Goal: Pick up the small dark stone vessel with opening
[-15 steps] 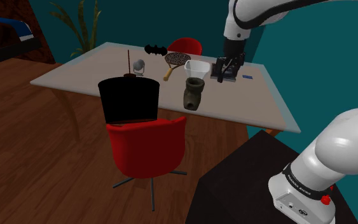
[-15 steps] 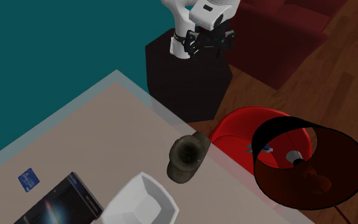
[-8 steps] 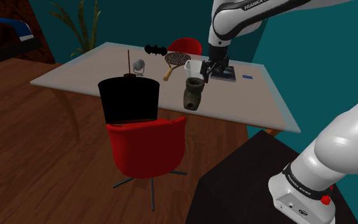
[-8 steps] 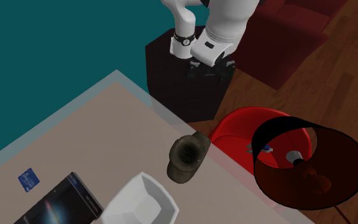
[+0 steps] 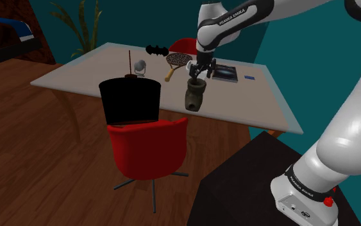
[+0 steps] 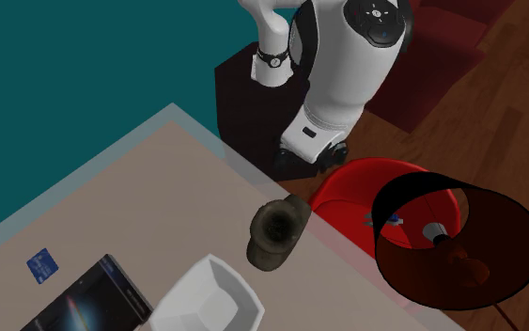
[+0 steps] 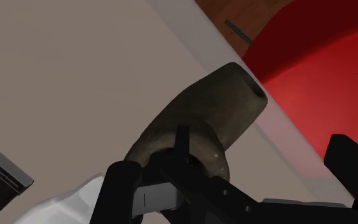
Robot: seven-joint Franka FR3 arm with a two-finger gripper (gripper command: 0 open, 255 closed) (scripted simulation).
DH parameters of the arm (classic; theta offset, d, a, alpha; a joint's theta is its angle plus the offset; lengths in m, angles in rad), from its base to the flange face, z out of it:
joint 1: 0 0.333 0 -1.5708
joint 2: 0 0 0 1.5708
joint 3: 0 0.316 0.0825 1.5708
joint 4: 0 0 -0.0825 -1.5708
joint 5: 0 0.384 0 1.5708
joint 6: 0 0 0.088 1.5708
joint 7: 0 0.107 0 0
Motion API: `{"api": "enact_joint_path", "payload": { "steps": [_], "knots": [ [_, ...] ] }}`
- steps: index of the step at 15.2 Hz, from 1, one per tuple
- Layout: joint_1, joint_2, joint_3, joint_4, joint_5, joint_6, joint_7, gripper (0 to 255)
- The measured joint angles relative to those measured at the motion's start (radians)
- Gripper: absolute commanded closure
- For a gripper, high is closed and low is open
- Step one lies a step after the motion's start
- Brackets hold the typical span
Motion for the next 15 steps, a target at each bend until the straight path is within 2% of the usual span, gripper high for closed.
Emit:
{"api": "enact_joint_path", "payload": {
  "steps": [7, 15],
  "knots": [
    [-0.003, 0.255, -0.021, 0.266, -0.034, 0.023, 0.013, 0],
    [-0.001, 0.325, -0.027, 0.269, -0.046, 0.094, 0.026, 0]
  ]
}}
